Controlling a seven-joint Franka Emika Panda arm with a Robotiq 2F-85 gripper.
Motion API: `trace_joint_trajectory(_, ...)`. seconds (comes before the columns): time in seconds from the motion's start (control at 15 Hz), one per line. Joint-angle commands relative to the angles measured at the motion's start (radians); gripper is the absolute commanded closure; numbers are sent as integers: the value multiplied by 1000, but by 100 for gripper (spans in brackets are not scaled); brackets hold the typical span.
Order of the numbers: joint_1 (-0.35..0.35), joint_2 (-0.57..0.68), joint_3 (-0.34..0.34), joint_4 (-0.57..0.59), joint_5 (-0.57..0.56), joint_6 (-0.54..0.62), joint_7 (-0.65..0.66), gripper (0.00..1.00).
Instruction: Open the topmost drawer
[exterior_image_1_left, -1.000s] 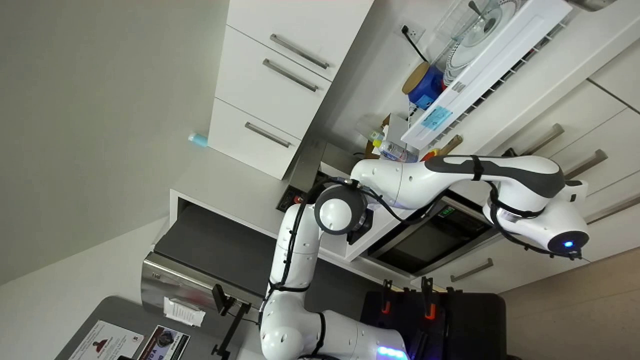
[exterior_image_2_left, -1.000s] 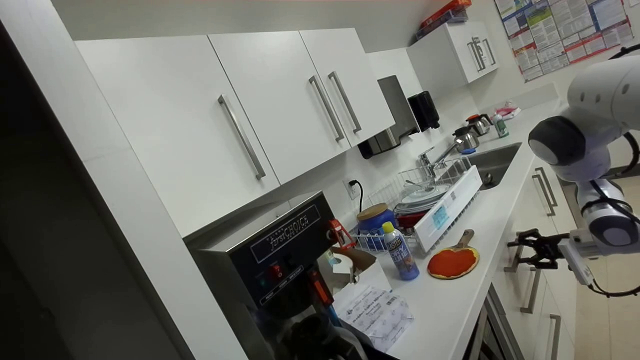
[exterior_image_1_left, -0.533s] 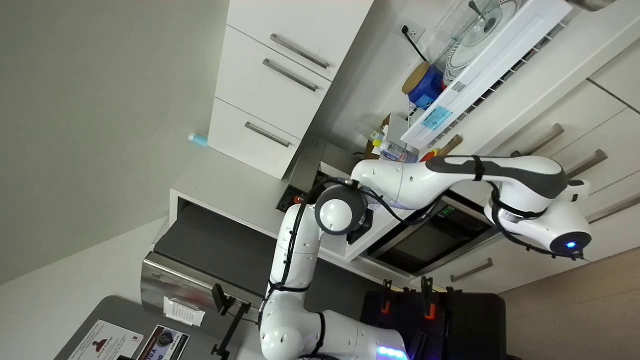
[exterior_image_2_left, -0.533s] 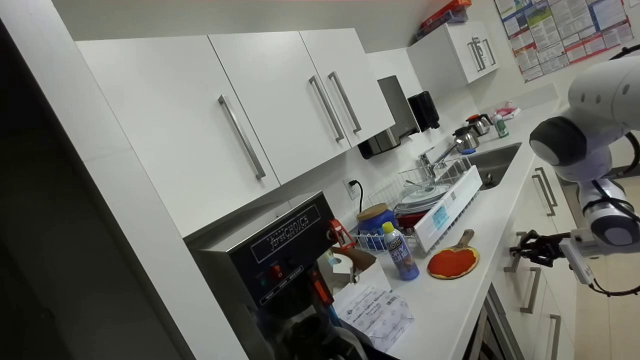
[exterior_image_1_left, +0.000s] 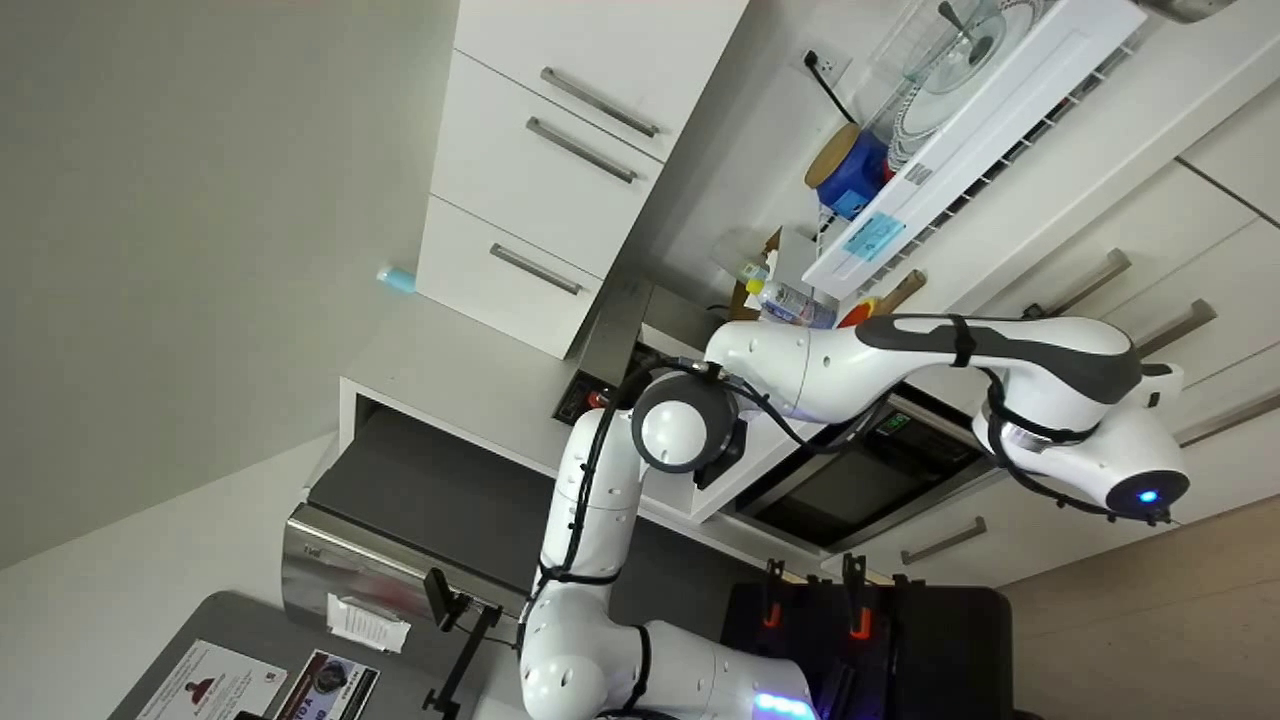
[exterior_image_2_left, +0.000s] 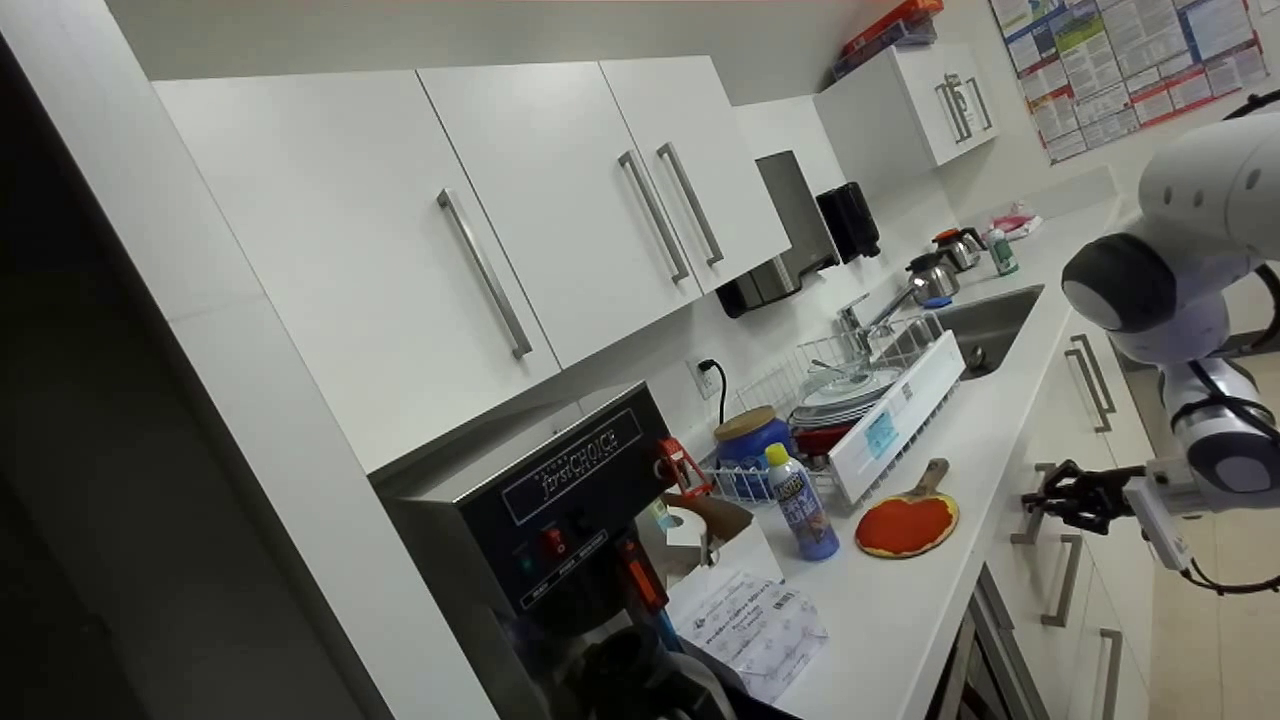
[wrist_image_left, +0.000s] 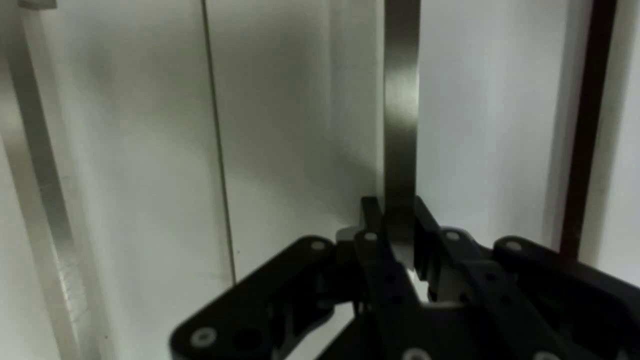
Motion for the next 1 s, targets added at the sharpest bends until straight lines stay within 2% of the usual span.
trace_joint_trajectory(0.0,-44,42,-20,-2,8,-42,36,96)
trace_joint_trajectory(0.33,-98,77,-44,-10,-8,-132,41,96)
trace_joint_trajectory(0.93,-191,105,-119,-45,-86,-217,39,96)
